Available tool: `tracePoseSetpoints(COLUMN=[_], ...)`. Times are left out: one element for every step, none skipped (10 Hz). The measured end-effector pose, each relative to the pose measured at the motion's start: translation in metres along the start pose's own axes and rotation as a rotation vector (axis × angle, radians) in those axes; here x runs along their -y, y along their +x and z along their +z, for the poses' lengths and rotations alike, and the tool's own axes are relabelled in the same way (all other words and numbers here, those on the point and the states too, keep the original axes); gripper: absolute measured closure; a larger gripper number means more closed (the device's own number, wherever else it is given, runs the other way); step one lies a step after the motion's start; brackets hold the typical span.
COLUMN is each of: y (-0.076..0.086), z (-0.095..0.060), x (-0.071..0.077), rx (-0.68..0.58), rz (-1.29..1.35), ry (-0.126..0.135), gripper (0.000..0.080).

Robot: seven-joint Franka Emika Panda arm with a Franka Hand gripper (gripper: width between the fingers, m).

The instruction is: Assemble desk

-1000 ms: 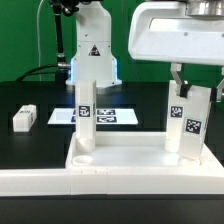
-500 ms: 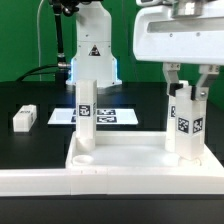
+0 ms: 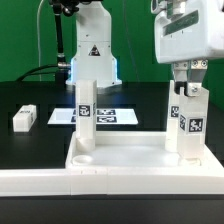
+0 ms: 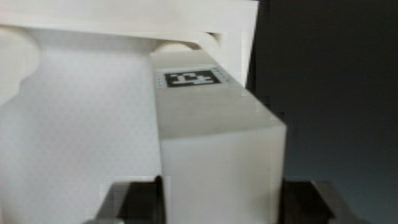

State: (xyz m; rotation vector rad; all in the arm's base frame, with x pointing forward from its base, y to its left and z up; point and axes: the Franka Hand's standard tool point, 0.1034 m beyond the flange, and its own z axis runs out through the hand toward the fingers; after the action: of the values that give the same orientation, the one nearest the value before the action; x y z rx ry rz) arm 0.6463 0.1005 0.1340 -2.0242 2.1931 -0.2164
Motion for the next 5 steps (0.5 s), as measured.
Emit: tracePoseSetpoints(y=[-0.0046,-0.0068,-0.0065,-0.0062,-0.0062], z=[-0.0005,-0.0005,-0.0005,0.0,0.0003], x=[-0.0001,0.0007,0.0006,0.0006,0.0005], rx=[0.005,0.006,0.006,0.005,0.004], rz=[0.071,0.137,0.125,0.084,0.079], ry=[-0.002,-0.005,-0.005,-0.004,-0.004], gripper=[0.0504,0.0504,0.0504,0.0376,0.0243])
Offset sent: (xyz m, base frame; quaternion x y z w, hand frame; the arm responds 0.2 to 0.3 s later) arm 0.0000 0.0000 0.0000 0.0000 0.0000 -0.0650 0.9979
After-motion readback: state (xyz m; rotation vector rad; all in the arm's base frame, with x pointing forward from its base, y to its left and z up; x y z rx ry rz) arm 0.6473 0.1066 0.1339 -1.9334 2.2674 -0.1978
